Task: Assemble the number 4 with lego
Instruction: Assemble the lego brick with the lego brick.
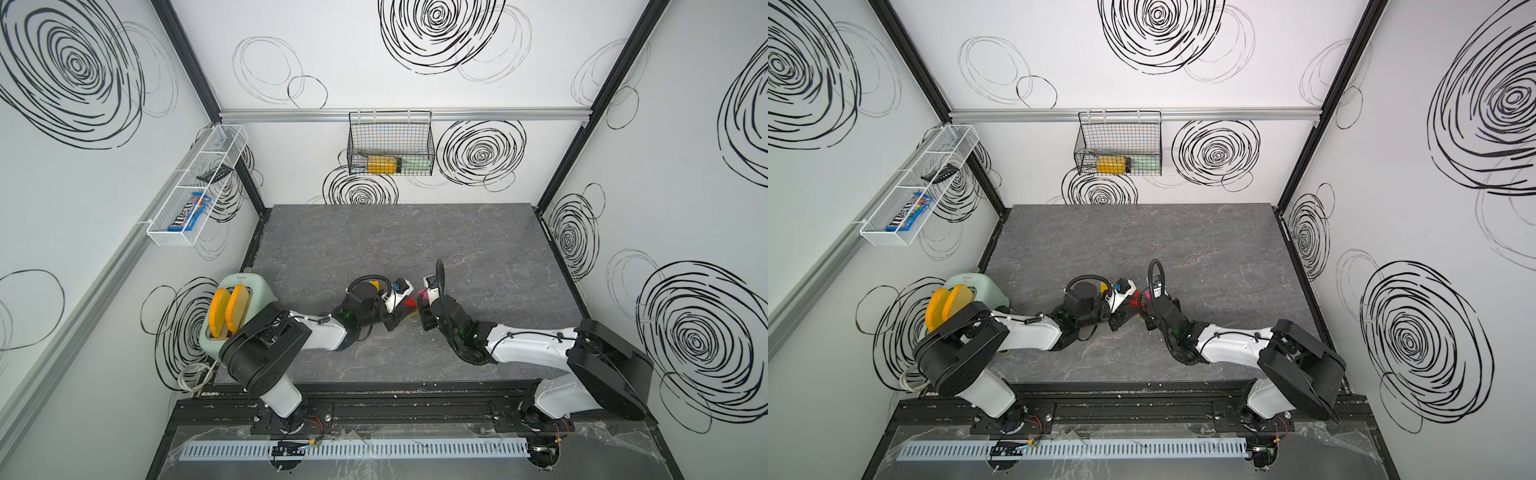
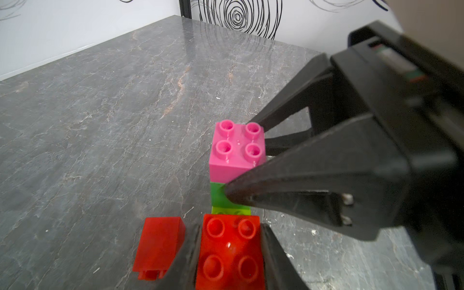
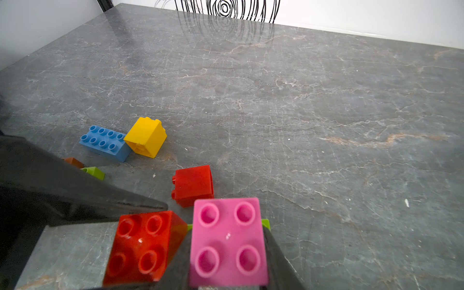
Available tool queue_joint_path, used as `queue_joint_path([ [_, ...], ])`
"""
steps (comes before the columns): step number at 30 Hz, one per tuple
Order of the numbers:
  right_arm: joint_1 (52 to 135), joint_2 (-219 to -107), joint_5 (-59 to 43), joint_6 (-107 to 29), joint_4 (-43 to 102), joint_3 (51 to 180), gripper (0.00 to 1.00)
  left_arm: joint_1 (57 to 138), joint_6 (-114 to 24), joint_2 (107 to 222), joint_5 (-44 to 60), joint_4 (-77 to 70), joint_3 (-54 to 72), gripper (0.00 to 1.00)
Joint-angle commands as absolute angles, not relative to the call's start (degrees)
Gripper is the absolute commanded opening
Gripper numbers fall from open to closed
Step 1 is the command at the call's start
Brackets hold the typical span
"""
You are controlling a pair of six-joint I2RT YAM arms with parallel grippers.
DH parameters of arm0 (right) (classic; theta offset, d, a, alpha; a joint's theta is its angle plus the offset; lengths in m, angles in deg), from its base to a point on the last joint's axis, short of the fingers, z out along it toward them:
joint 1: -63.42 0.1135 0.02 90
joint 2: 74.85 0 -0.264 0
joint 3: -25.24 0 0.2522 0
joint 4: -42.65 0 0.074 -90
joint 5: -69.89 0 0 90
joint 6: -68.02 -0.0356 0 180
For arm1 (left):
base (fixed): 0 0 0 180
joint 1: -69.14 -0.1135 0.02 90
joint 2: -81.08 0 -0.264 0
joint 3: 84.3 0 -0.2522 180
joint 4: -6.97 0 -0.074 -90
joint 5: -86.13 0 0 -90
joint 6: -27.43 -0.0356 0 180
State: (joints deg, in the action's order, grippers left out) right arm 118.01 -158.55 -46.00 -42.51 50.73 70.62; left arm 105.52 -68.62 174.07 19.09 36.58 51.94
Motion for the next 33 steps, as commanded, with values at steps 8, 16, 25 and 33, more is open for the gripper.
queue_joint_path([
  [8, 120.2, -163.8, -37.5, -47.9, 30.3, 66.2, 0.0, 102.6, -59.5, 167.6, 24.6, 42.1, 58.4, 0.66],
  [16, 120.3, -163.9, -37.3, -47.4, 30.2, 66.5, 0.0, 102.1, -68.0, 168.7, 21.5, 44.6, 59.9, 0.83],
  [25, 120.7, -163.8, -35.7, -45.7, 31.4, 66.5, 0.0, 102.0, -71.2, 178.8, 22.3, 58.2, 60.3, 0.79],
  [33, 120.6, -164.1, -35.5, -45.4, 31.6, 66.7, 0.0, 102.3, -71.4, 184.5, 25.6, 64.4, 58.5, 0.72],
])
